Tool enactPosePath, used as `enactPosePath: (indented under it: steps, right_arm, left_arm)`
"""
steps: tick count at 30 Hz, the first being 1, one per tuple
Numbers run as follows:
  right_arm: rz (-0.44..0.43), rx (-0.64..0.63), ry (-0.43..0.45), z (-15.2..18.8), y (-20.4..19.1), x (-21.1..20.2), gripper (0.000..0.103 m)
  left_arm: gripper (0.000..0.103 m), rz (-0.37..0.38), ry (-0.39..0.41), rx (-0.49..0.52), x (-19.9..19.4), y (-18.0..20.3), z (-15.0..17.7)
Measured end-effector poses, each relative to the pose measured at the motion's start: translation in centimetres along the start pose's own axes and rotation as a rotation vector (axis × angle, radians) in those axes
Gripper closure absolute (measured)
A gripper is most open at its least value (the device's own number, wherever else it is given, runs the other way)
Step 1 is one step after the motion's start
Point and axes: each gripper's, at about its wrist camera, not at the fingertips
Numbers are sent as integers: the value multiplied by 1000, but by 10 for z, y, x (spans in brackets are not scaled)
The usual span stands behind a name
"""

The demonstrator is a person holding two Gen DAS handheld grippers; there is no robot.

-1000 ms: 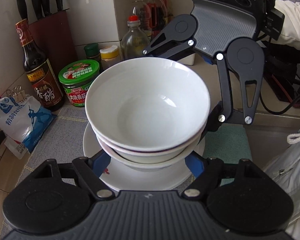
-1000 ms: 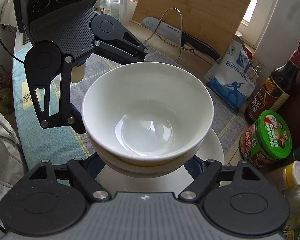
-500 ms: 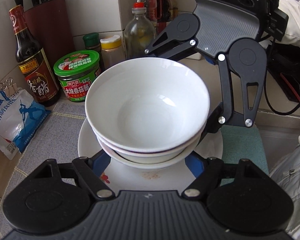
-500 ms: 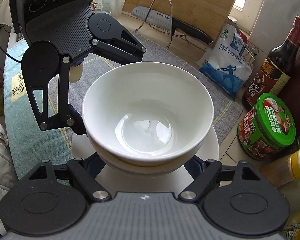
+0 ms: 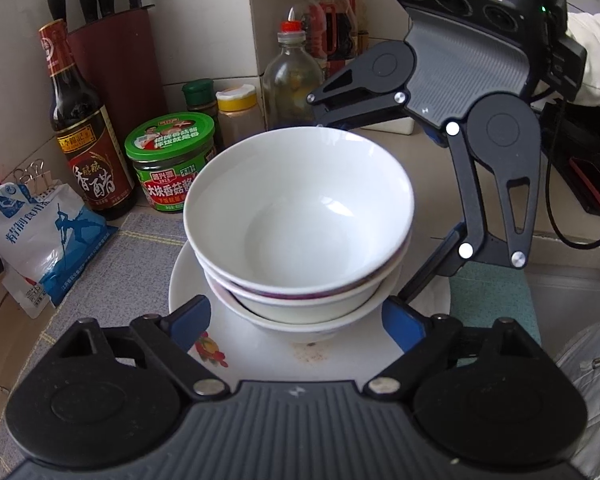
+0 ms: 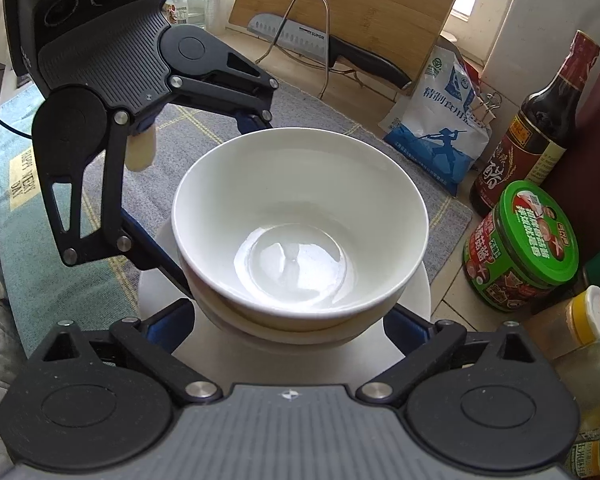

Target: Organize plates and bowls

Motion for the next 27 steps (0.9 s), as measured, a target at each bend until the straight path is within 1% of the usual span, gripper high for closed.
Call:
enactPosePath:
  steps: [5,7,9,11,13,14,16,17,19,20,21,23,24,27]
  right_arm:
    - [57,56,9,6,-9,-12,0]
    - [102,93,15,8,-18,-23,0]
    - [165,125,28,10,-31,-36,0]
    - [234,168,61,12,-44,-51,0]
    - [311,256,105,12,-55,-65,0]
    - [349,317,130,12,-60,-71,0]
    - [428,451,177,13,-67,-81,0]
    - [466,543,202,15,-70,-84,0]
    - [513,692,227,18,-75,-88,0]
    - [538,773,239,21,-80,-90,0]
    - [552,832,242,24,-85,-90,0]
    - [571,897,256,26,-95,-92,0]
    - [591,919,264,27,-104,-93,0]
    - [633,941,296,28,-125,-100,0]
  left_arm:
    - [8,-95,33,-29,-29,5,8]
    - [7,-165,64,-48,-48,8,10]
    - [1,-236,109,-61,-68,15,12]
    - [0,-315,147,-63,-87,22,14]
    - [0,-364,155,-72,-99,27,14]
    - [1,-373,157,-87,-104,29,14]
    - [1,-403,166,-143,-112,35,14]
    - [1,-424,159,-179,-115,37,13]
    - [1,-457,140,-244,-119,43,11]
    - [1,-464,130,-283,-121,45,9]
    - [1,-467,102,-321,-122,47,6]
    - [1,-470,51,-386,-126,50,0]
    - [1,-466,39,-412,-128,51,-1]
    - [1,-466,19,-440,-135,56,-6]
Point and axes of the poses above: each gripper's, at about its wrist camera, not at the fingertips, and x roughly the way its jaws point, y to its right, z to its underside, and after that the axes turned 14 degrees about x, right-handed
